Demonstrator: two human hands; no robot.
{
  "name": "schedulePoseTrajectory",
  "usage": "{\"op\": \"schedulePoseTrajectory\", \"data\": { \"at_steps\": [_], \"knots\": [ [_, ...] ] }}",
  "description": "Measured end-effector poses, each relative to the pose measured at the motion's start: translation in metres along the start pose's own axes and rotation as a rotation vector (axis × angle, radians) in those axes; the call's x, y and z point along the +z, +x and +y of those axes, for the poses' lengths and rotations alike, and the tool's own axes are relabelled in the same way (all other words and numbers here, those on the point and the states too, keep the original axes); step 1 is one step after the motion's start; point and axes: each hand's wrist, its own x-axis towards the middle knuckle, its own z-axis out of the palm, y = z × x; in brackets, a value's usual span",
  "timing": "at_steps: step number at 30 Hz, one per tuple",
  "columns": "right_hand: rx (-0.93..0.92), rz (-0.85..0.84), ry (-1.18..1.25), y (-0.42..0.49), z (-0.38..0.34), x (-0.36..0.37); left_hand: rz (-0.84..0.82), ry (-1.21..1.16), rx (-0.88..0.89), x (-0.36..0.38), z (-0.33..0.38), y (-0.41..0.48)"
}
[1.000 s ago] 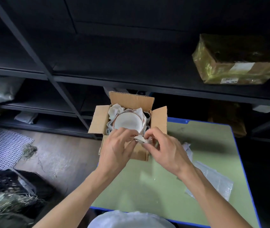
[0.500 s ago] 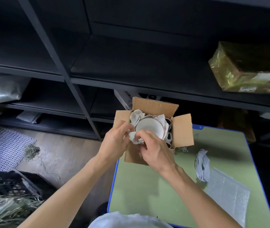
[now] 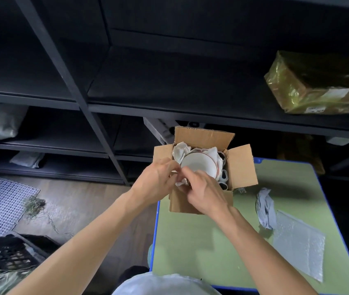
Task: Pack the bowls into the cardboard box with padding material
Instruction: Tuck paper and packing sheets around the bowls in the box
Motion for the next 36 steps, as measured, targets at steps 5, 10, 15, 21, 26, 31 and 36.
{"op": "schedulePoseTrajectory", "data": {
  "at_steps": [5, 10, 15, 21, 26, 31, 36],
  "knots": [
    [0.02, -0.025, -0.034, 0.001, -0.001, -0.003, -0.001, 0.037, 0.058, -0.004, -0.009, 0.004],
    [0.056, -0.025, -0.02, -0.001, 0.001, -0.008, 0.019, 0.069, 0.088, 0.001, -0.008, 0.01],
    [0.018, 0.029, -0.026, 0.005, 0.005, 0.001, 0.068, 0.076, 0.139, 0.007, -0.013, 0.006],
    [-0.106, 0.075, -0.072, 0.009, 0.018, 0.004, 0.048, 0.118, 0.163, 0.004, -0.015, -0.006],
    [-0.093, 0.093, -0.028, 0.01, 0.023, 0.005, 0.106, 0.246, 0.232, 0.004, -0.013, -0.019],
    [-0.093, 0.074, -0.018, -0.006, 0.022, 0.007, 0.108, 0.3, 0.296, 0.009, -0.017, -0.027],
    [-0.101, 0.079, -0.079, -0.014, 0.026, 0.015, 0.063, 0.329, 0.31, 0.013, -0.021, -0.022]
  ]
}}
